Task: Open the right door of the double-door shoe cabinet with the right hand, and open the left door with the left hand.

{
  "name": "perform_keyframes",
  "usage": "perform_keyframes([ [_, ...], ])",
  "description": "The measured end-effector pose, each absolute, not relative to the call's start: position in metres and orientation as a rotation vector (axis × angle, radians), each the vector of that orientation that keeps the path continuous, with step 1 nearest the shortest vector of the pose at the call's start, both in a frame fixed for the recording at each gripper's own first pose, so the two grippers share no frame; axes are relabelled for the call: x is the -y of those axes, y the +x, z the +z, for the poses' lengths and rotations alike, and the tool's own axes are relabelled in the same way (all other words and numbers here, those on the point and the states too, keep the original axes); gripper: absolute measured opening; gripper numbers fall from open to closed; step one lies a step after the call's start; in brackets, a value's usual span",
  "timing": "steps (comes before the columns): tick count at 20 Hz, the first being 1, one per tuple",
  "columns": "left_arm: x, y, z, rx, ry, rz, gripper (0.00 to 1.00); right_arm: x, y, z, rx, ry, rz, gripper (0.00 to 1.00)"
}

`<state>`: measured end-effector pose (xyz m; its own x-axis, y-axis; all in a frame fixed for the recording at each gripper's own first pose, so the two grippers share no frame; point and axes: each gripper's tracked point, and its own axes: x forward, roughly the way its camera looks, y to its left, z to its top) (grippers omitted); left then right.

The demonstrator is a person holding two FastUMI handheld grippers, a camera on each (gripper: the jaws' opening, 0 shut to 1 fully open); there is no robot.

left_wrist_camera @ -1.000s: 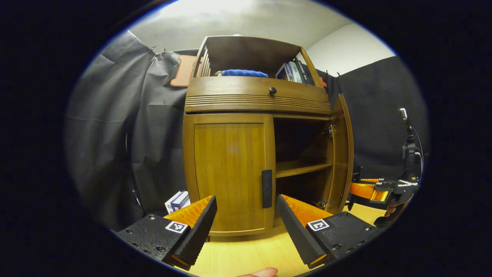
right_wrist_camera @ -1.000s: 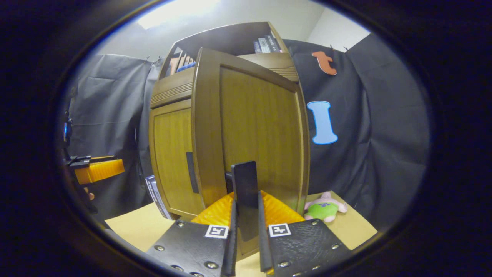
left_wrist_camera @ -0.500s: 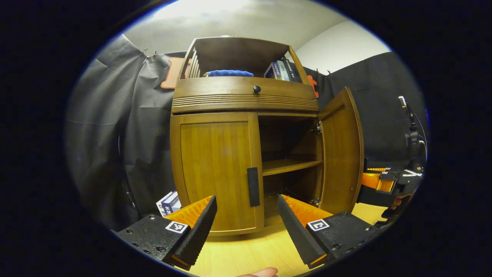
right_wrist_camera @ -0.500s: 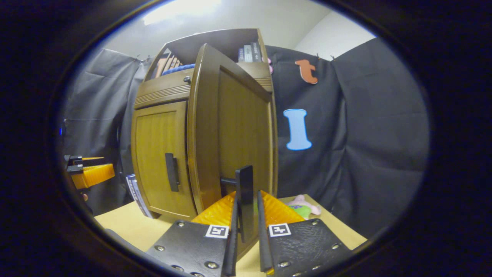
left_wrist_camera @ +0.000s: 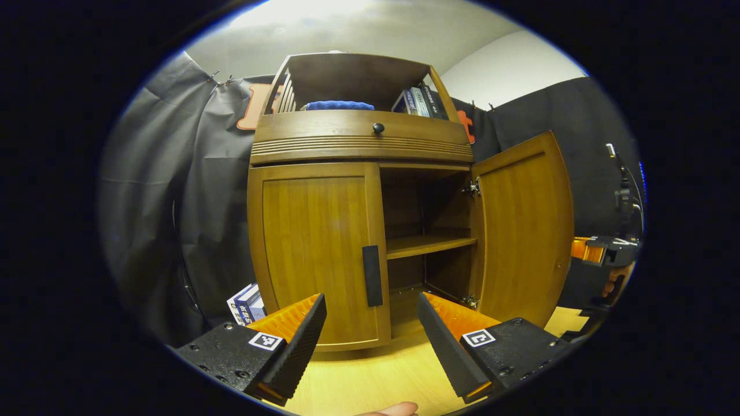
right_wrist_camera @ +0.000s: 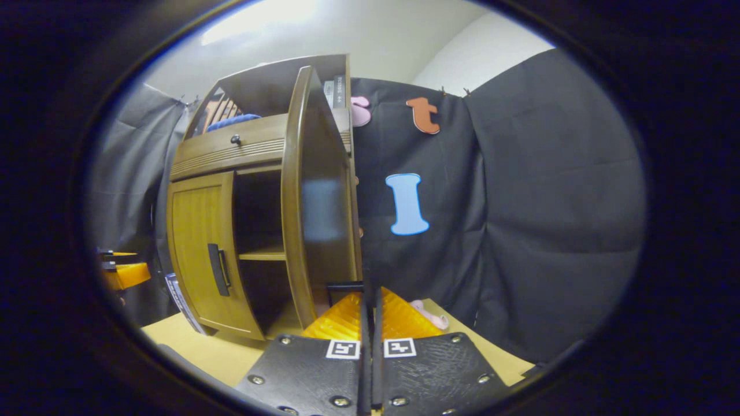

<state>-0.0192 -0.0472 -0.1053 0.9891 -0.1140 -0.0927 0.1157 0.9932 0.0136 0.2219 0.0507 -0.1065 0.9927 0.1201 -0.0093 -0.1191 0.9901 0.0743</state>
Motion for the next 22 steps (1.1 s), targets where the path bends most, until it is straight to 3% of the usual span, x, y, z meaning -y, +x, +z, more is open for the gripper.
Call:
perform_keyframes([
  [10,0.051,0.027,-0.127,-0.096,0.014,-0.099,1.00,-0.007,0.250,-0.105,-0.009,0.114,0.319,0.01],
  [20,0.070,0.110,-0.149,-0.112,-0.013,-0.082,0.99,-0.010,0.246,-0.105,0.003,0.091,0.292,0.01],
  [22,0.072,0.125,-0.151,-0.114,-0.018,-0.079,0.97,-0.004,0.241,-0.102,0.008,0.063,0.254,0.21],
])
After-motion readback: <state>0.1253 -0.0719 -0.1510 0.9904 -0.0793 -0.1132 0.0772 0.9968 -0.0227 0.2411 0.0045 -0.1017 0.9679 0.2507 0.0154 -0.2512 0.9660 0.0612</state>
